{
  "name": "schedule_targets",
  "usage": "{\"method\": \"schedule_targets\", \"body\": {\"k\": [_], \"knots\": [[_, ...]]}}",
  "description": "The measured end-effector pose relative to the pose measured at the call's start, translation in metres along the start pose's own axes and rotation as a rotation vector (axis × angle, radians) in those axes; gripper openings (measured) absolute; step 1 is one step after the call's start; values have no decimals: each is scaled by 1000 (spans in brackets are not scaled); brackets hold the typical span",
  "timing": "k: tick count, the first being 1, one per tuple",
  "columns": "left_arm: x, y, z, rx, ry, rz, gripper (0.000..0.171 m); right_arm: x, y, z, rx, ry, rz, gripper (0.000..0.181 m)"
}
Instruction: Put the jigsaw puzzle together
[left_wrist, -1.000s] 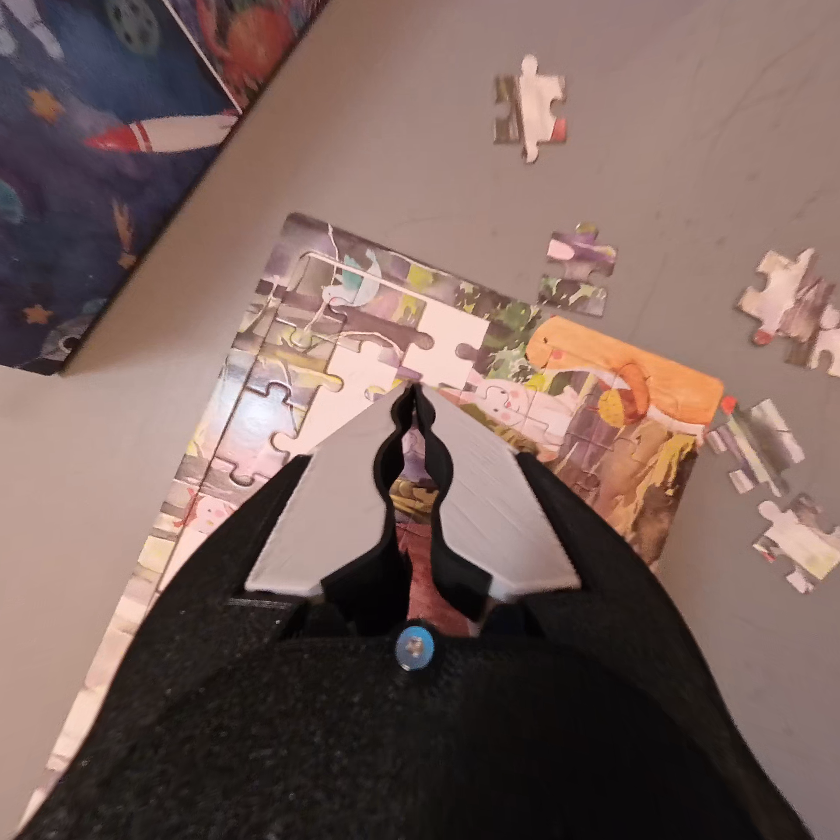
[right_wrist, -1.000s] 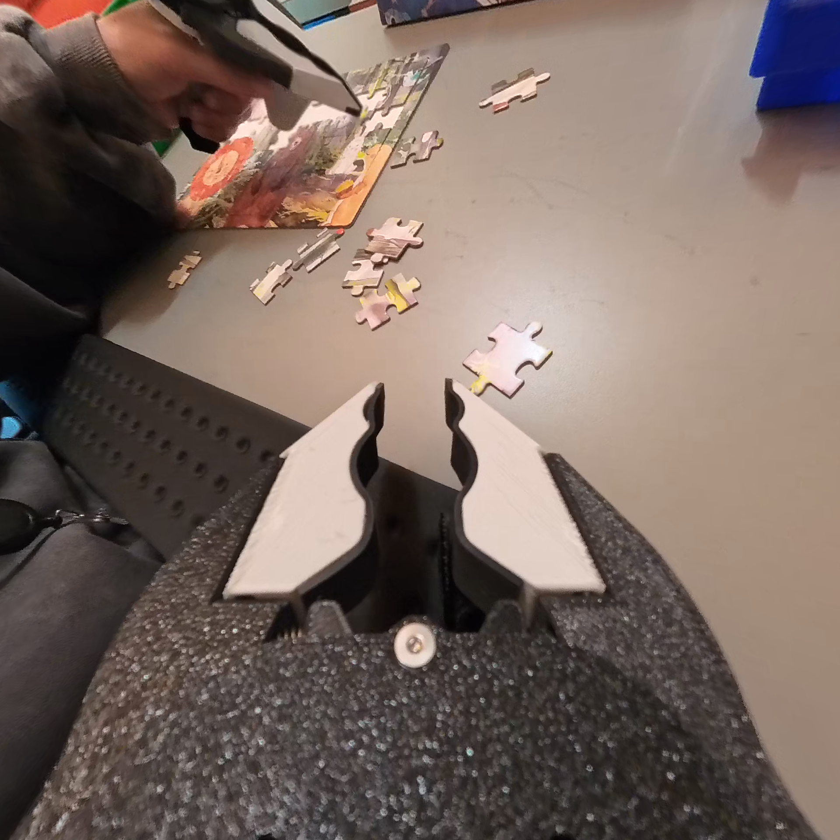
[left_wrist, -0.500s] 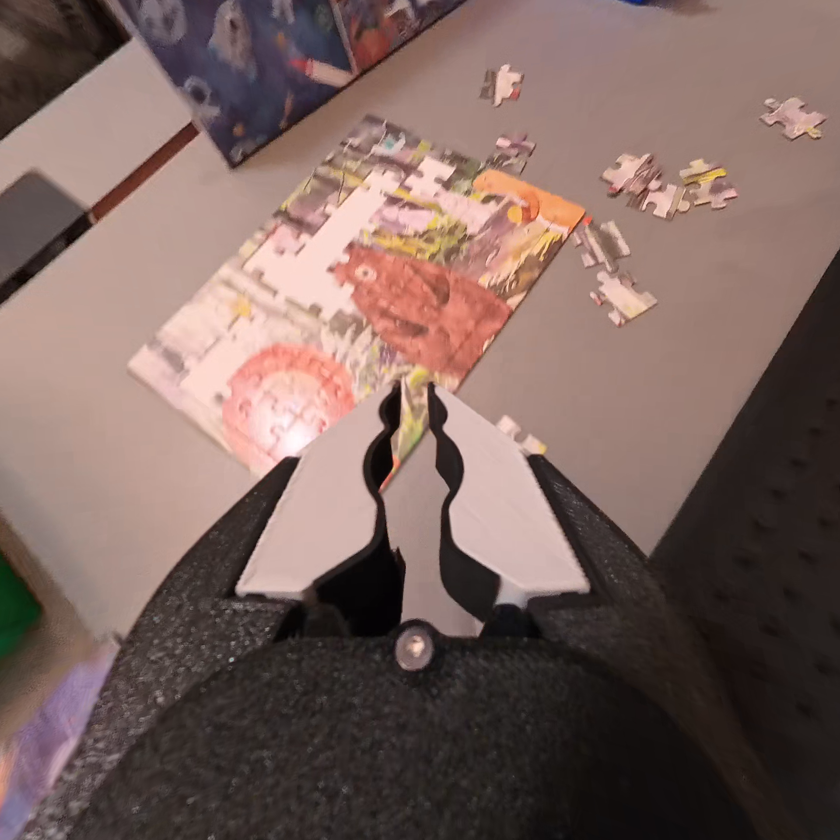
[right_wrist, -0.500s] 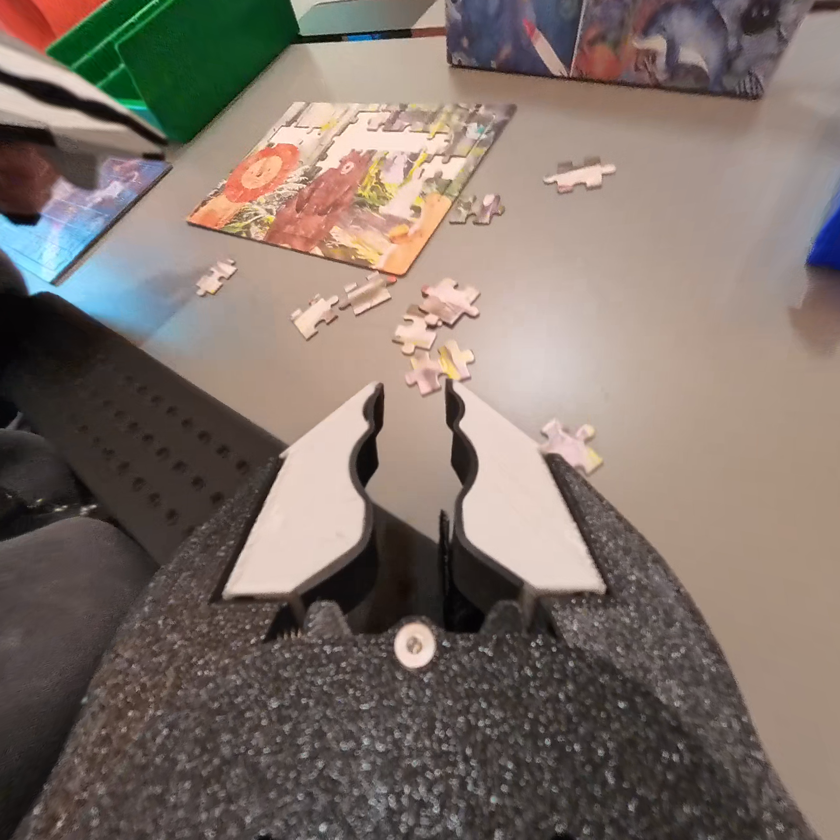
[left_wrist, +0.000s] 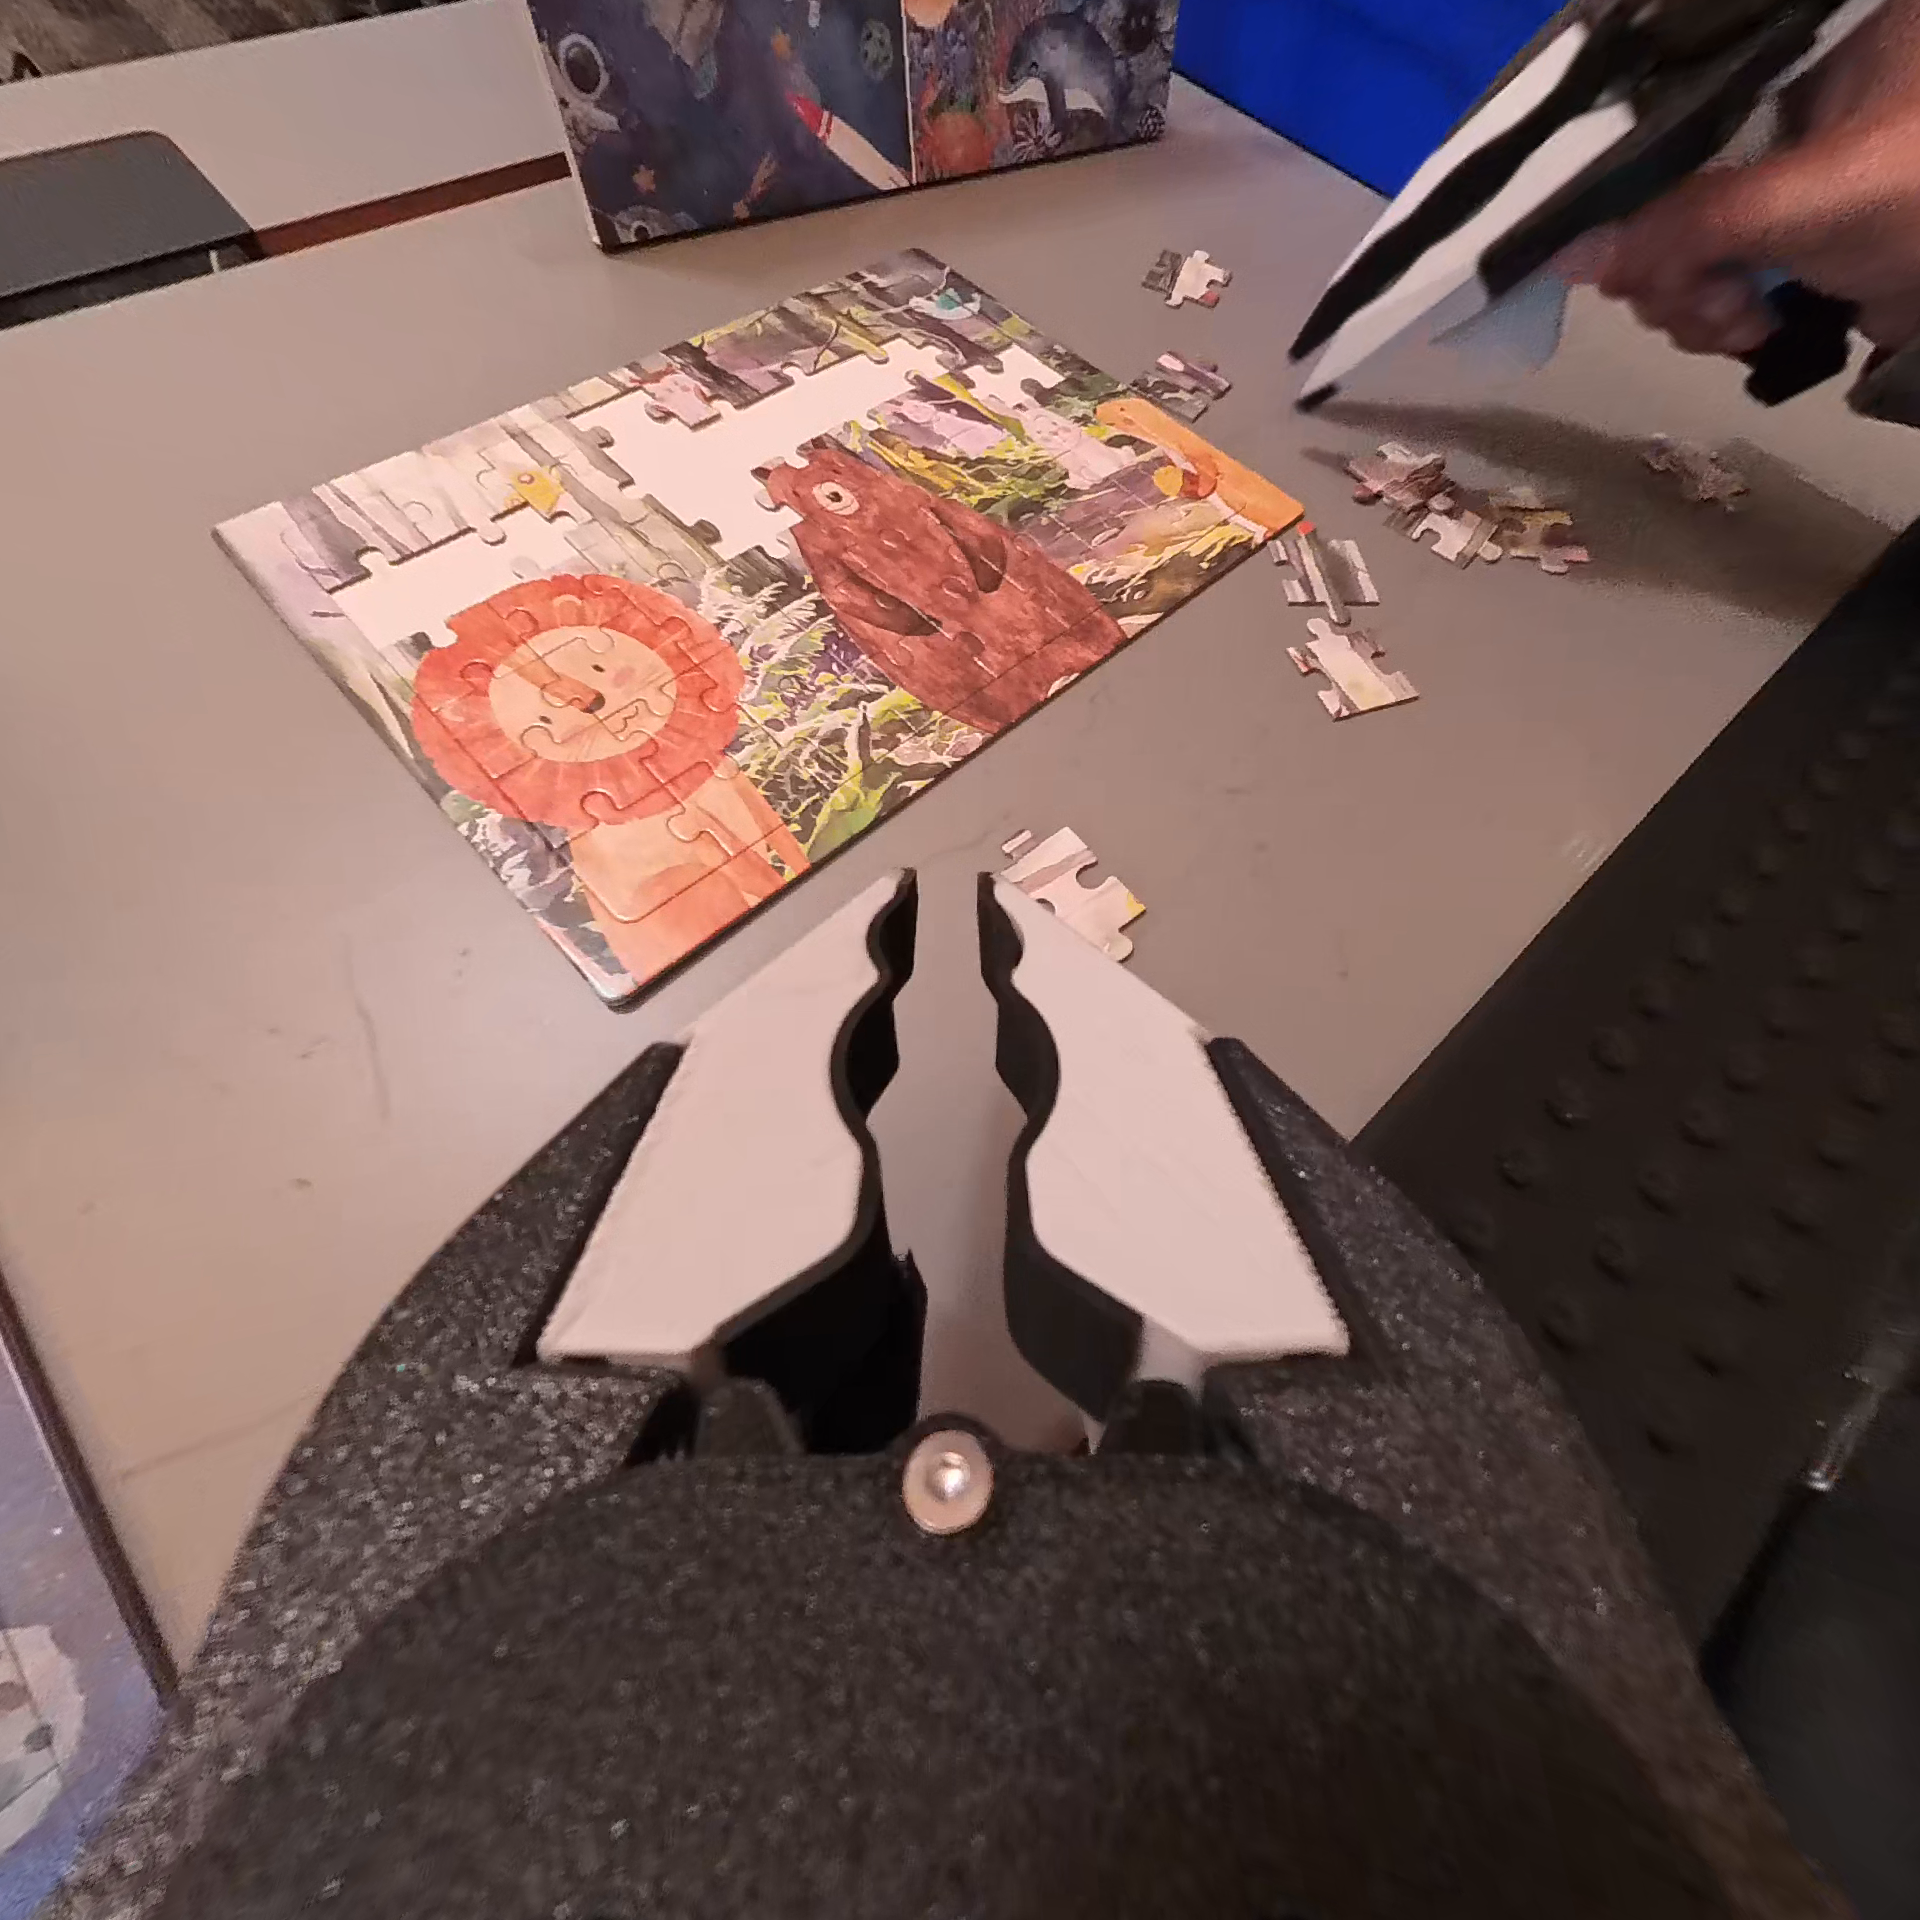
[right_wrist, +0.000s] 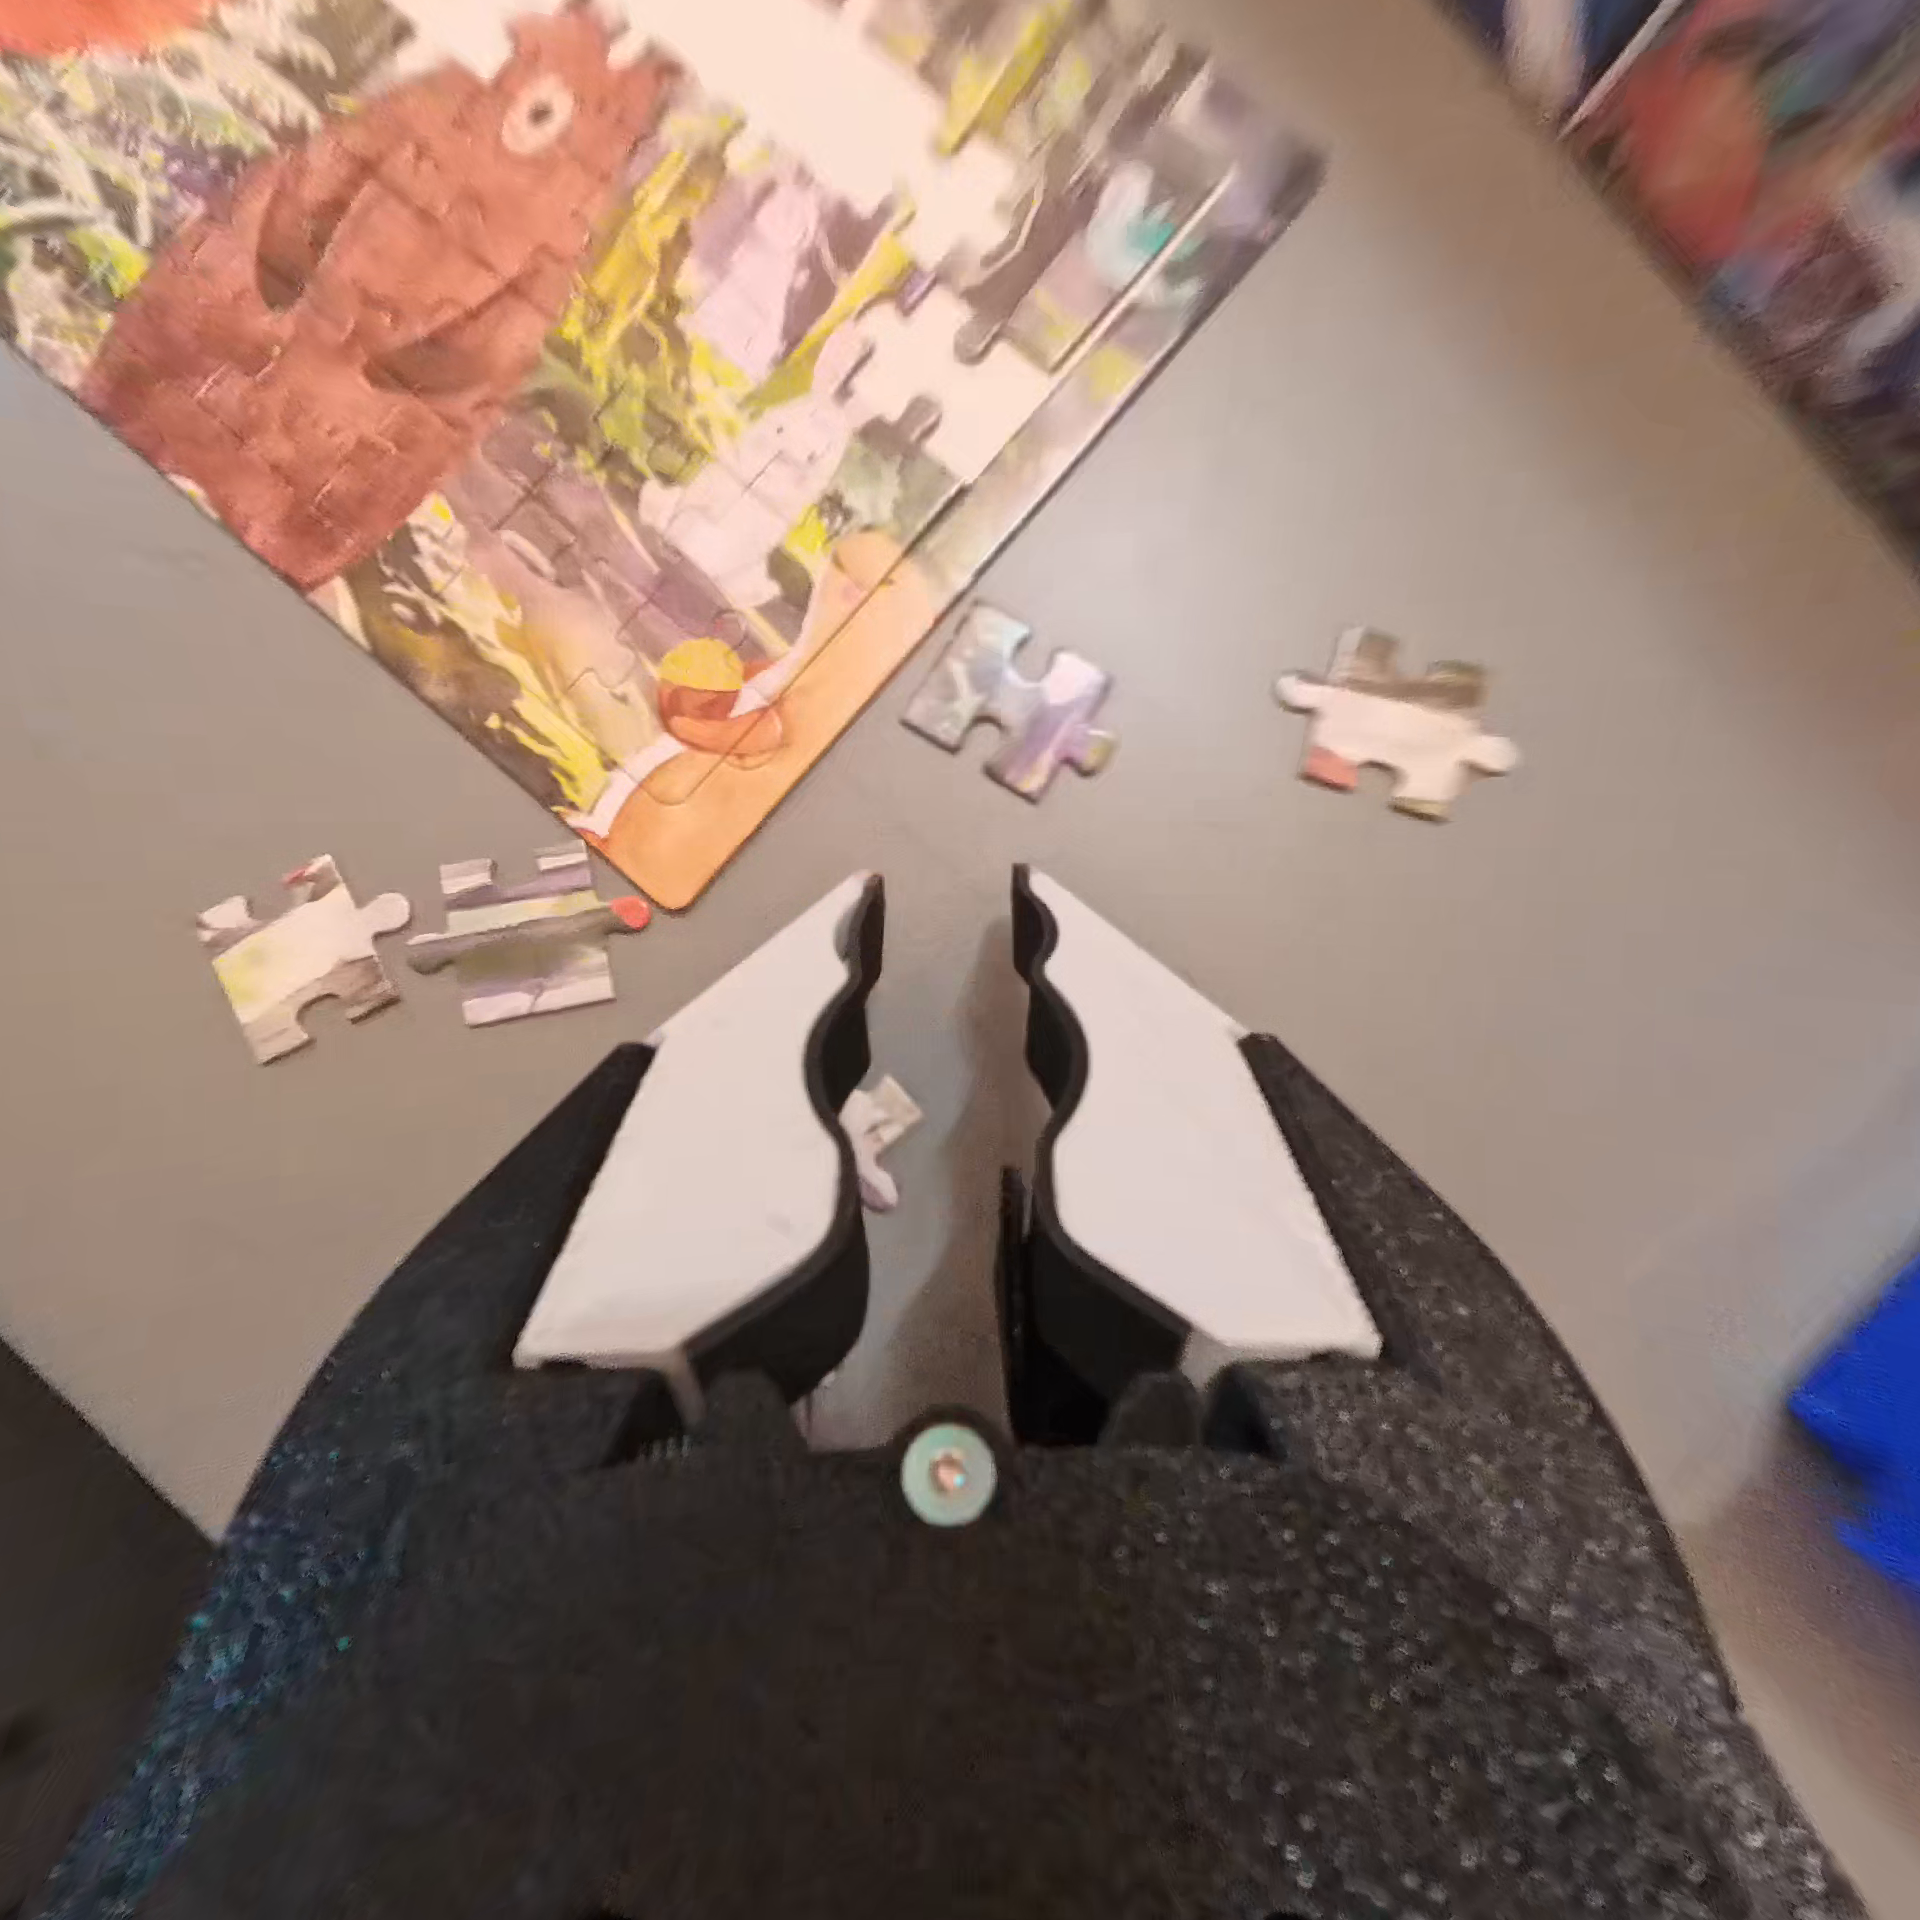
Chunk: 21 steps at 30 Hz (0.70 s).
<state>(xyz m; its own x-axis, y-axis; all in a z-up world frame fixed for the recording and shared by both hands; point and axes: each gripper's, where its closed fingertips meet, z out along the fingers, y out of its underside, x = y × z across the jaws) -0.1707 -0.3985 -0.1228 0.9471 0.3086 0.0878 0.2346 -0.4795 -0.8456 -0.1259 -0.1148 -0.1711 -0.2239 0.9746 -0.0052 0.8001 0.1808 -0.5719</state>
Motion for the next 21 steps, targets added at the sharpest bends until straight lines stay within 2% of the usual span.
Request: {"method": "schedule_targets", "body": {"k": [2, 7, 10, 13, 14, 15, 17, 19, 21], "knots": [[1, 0, -1, 3, 1, -8, 11, -6, -4, 14, 16, -83, 15, 25], [2, 3, 1, -5, 1, -2, 11, 5, -26, 18, 122, -43, -25, 25], [6, 3, 7, -18, 28, -16, 11, 17, -15, 27, 49, -20, -14, 31], [16, -1, 13, -28, 70, -6, 11, 2, -11, 20, 82, -114, 45, 30], [20, -4, 16, -30, 85, 5, 11, -6, -8, 16, 79, -154, 62, 36], [25, -7, 20, -32, 100, 19, 11, -23, -4, 9, 69, -246, 62, 22], [33, -12, 30, -47, 126, 72, 11, -40, -2, -3, 88, -314, 55, 23], [36, -19, 40, -54, 122, 125, 11, -36, -5, -11, 131, -268, 11, 23], [43, -27, 49, -53, 148, 137, 11, -11, -12, -12, 185, -125, -28, 30]]}}
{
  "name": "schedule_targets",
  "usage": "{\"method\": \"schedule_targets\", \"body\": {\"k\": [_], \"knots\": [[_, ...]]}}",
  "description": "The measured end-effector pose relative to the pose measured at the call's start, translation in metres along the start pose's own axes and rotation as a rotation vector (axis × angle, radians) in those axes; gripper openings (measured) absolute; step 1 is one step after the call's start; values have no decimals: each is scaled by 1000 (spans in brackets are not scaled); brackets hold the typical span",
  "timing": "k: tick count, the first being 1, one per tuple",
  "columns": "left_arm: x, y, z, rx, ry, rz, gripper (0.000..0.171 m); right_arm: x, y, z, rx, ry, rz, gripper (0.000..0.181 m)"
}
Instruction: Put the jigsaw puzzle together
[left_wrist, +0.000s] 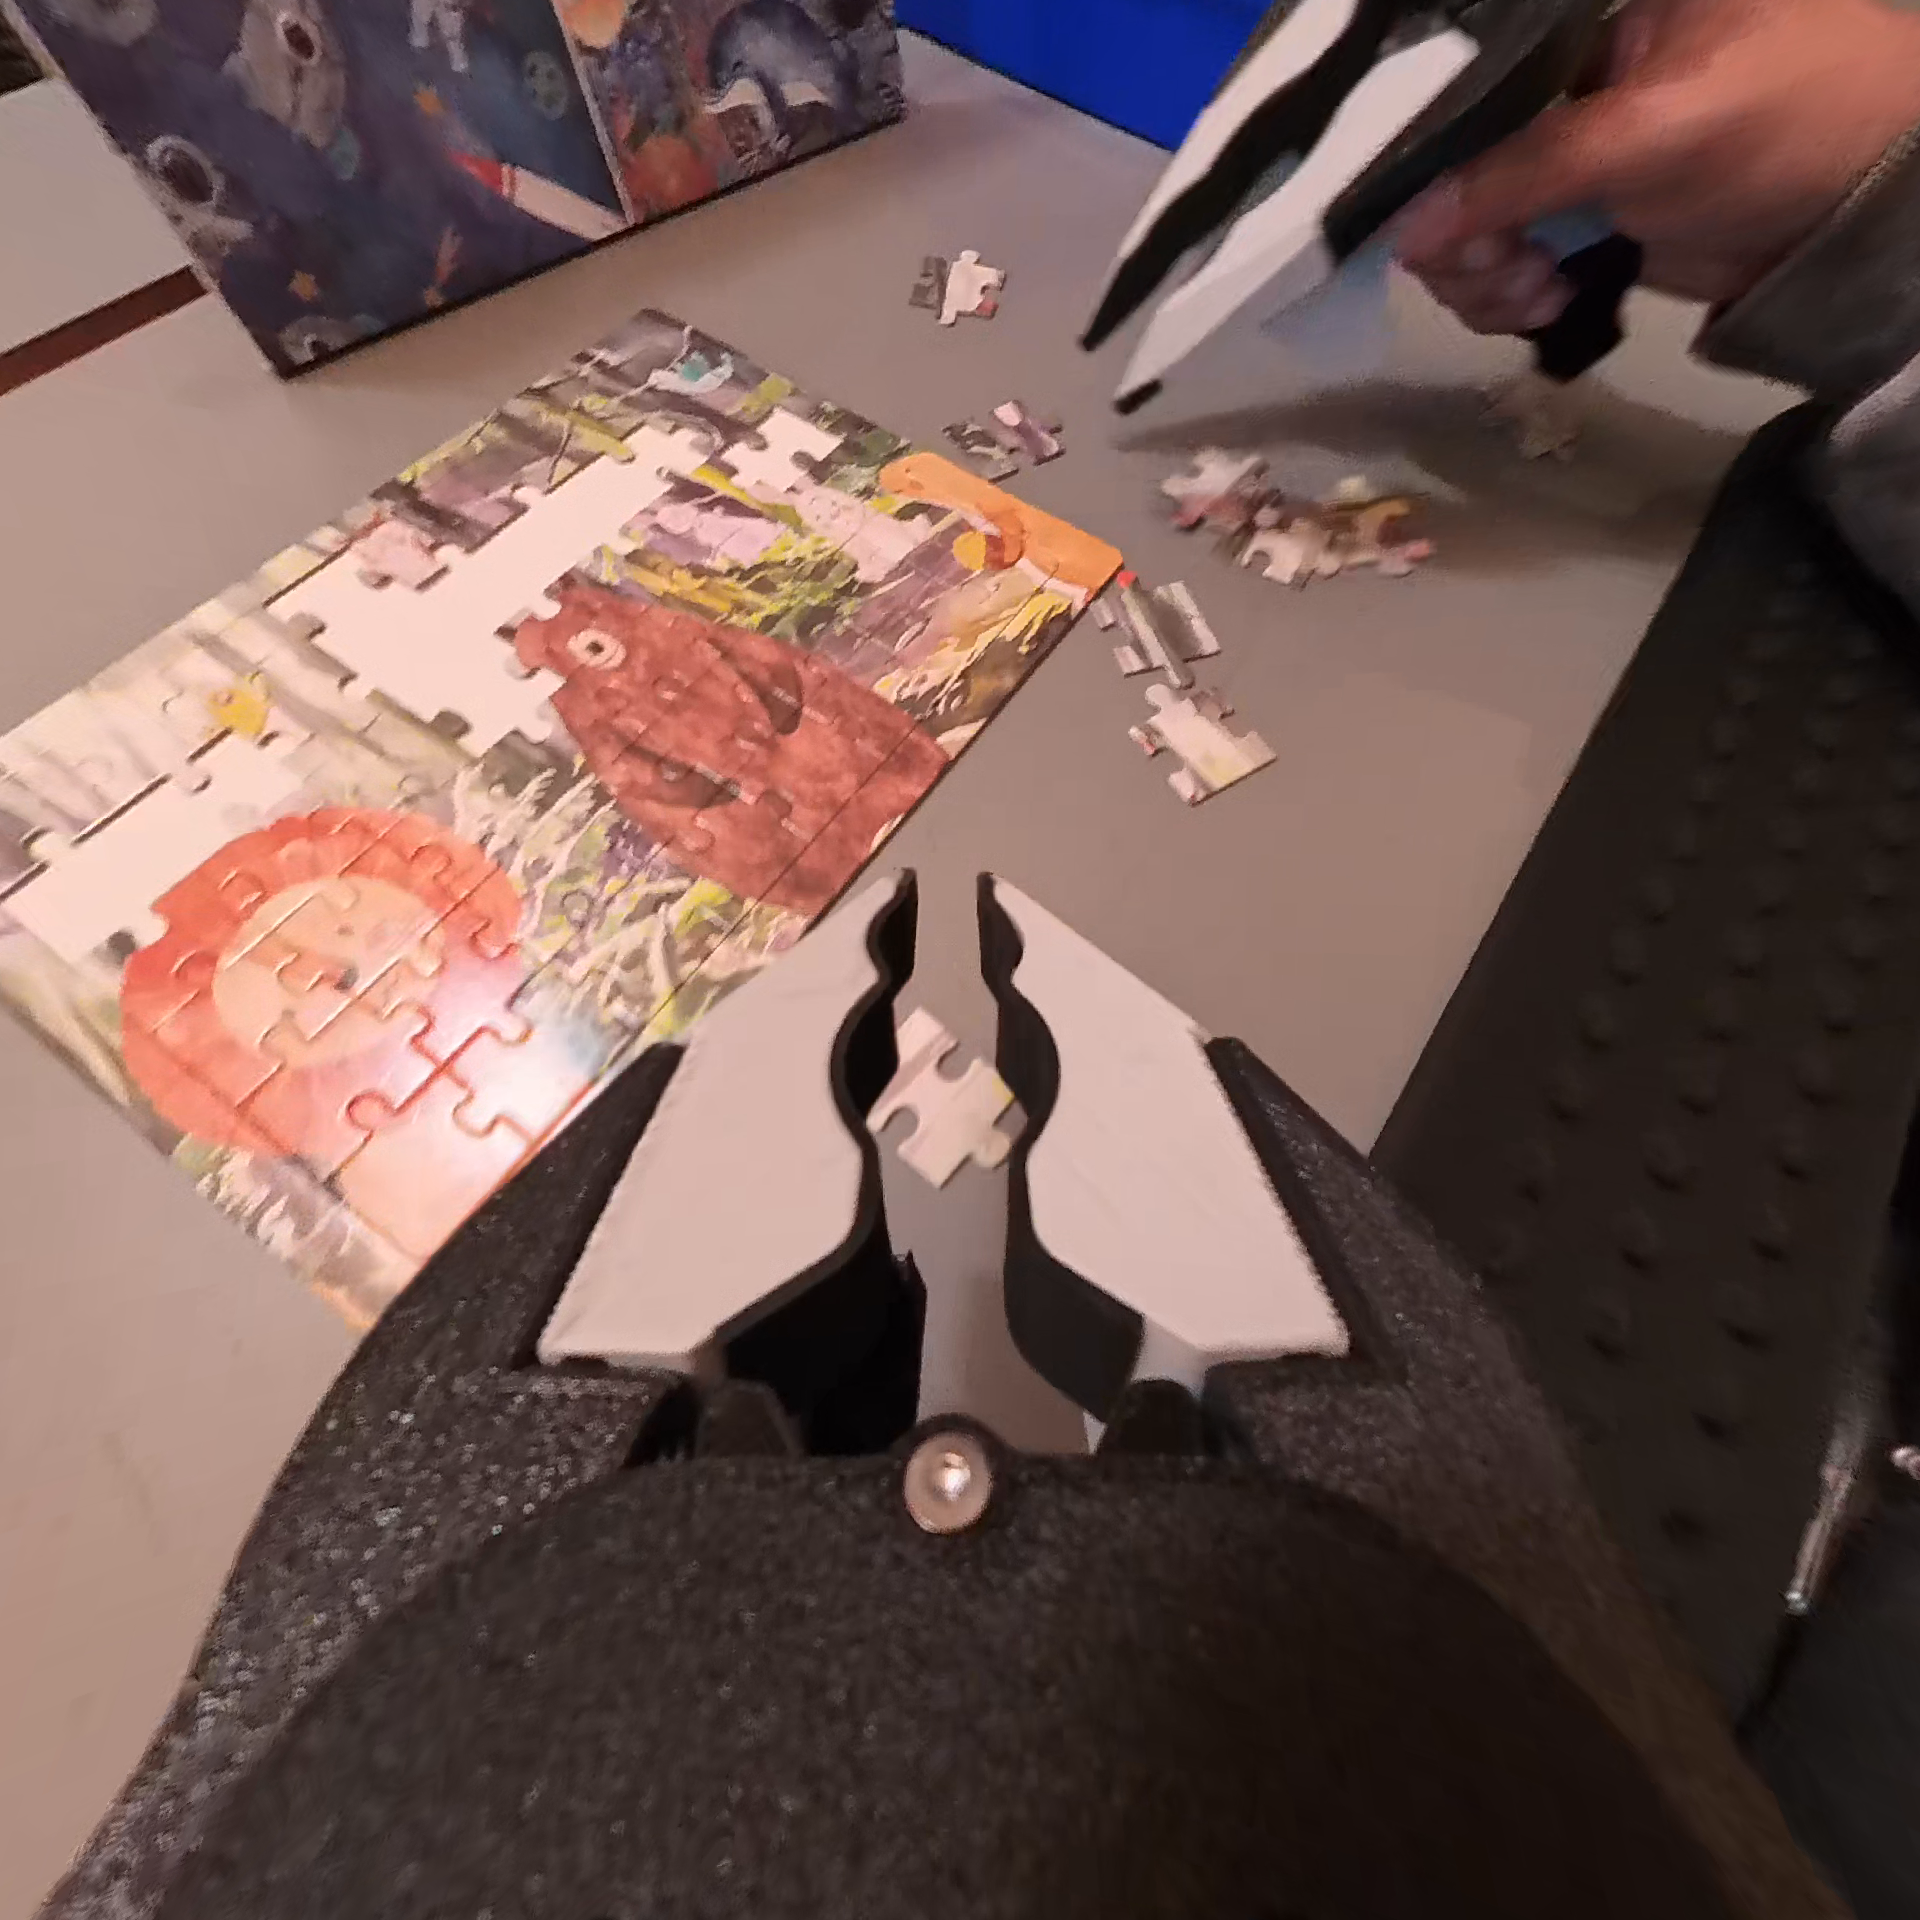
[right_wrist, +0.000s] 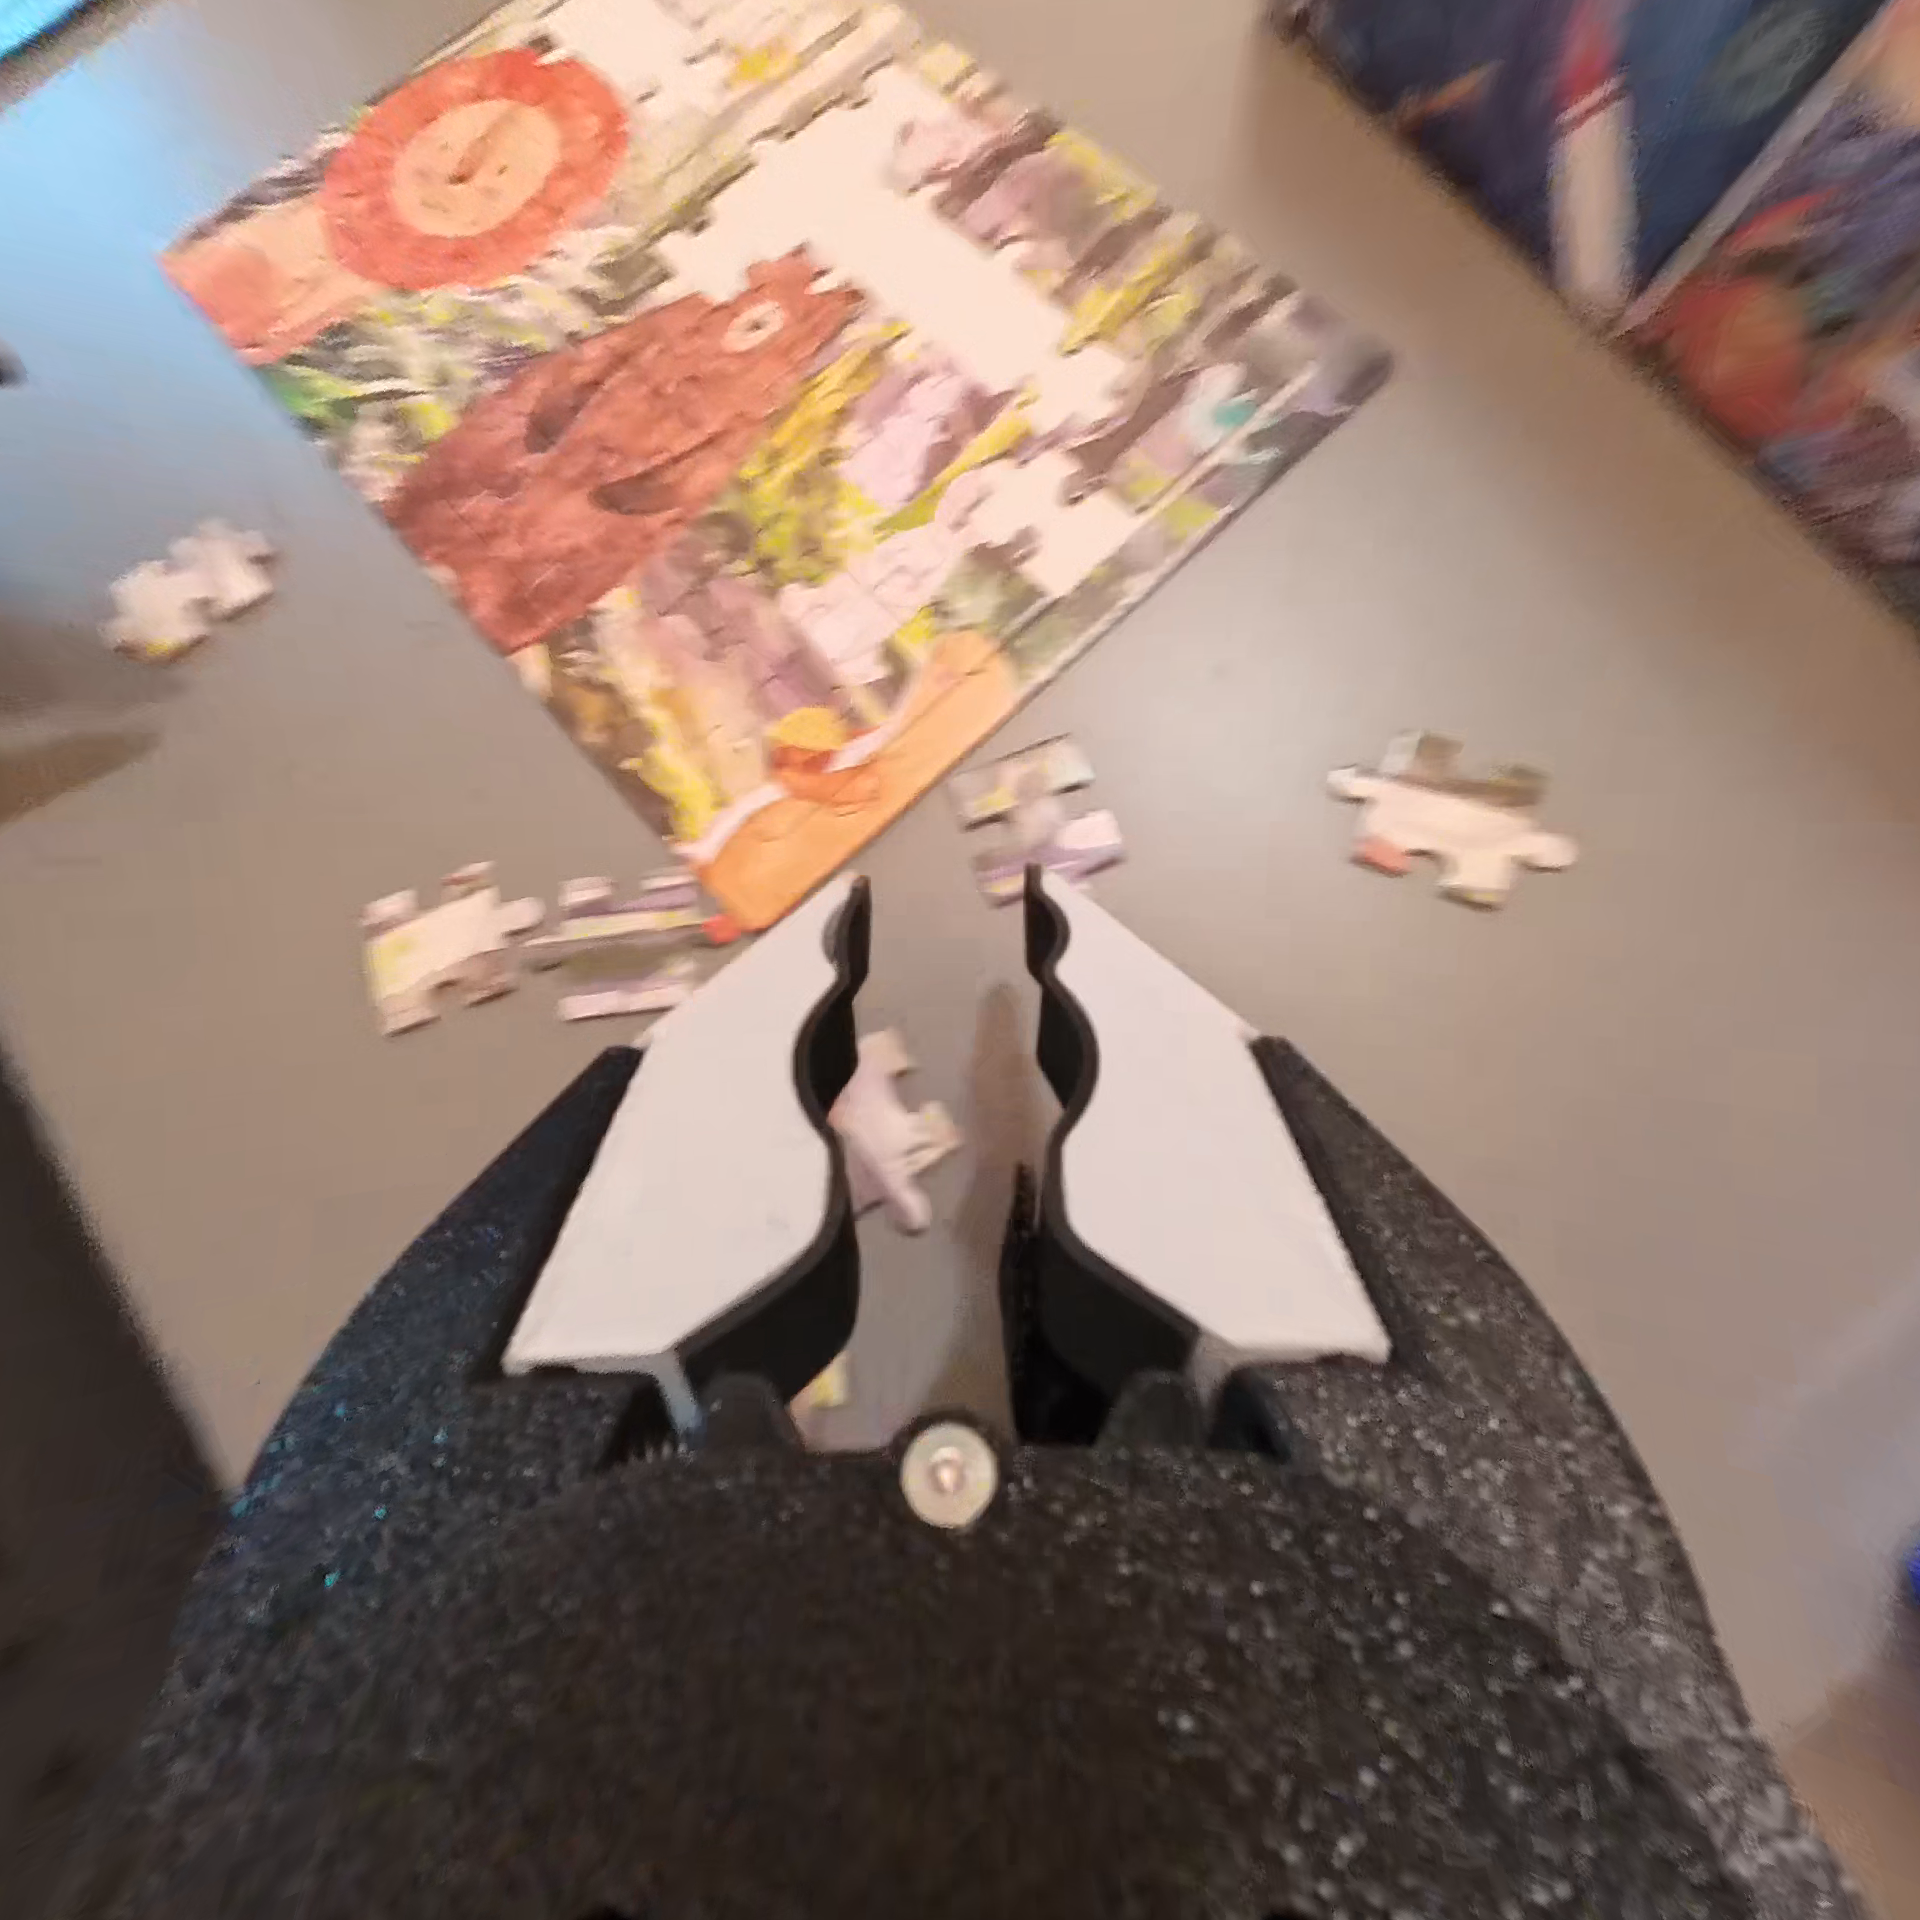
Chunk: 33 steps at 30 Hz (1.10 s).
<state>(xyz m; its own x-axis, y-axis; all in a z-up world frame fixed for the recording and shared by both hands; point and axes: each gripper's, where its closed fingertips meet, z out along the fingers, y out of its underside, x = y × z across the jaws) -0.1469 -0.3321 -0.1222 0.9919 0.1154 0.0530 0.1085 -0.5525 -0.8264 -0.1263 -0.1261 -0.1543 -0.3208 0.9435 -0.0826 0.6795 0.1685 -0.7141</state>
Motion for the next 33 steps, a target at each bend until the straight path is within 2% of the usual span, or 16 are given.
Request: {"method": "schedule_targets", "body": {"k": [1, 3, 6, 8, 10, 14, 17, 20, 22, 24, 25, 27, 30, 33], "knots": [[5, -5, 4, 8, 22, -2, 11, 9, 0, 2, 7, 30, -8, 33], [14, -10, 10, 14, 56, -4, 11, 10, 4, 10, -18, -18, 23, 35], [22, -10, 15, 8, 60, 9, 11, 5, 10, 21, -27, -86, 56, 36], [24, -6, 16, 5, 54, 8, 11, 8, 12, 22, -26, -58, 41, 33], [24, -3, 15, 7, 49, -7, 11, 1, 16, 20, -42, -71, 37, 27], [20, 1, 13, 15, 38, -26, 11, -34, 20, 10, -69, -220, 73, 25], [15, 0, 11, 18, 26, -31, 11, -18, 14, 5, -25, -98, 7, 28], [14, 3, 9, 13, 20, -26, 11, -1, 22, 8, -65, -5, 1, 33], [15, 6, 8, 8, 12, -14, 11, -9, 29, 13, -105, -28, -1, 34], [16, 8, 8, 6, 12, -11, 11, -22, 30, 13, -110, -52, -16, 23], [16, 8, 7, 8, 14, -13, 11, -31, 31, 13, -122, -73, -14, 29], [17, 8, 5, 16, 22, -20, 11, -41, 29, 9, -135, -78, -65, 24], [17, 8, 1, 25, 30, -26, 11, -27, 17, 2, -129, 10, -248, 28], [16, 10, -3, 23, 32, -30, 11, -13, 15, 6, -270, -42, -350, 37]]}}
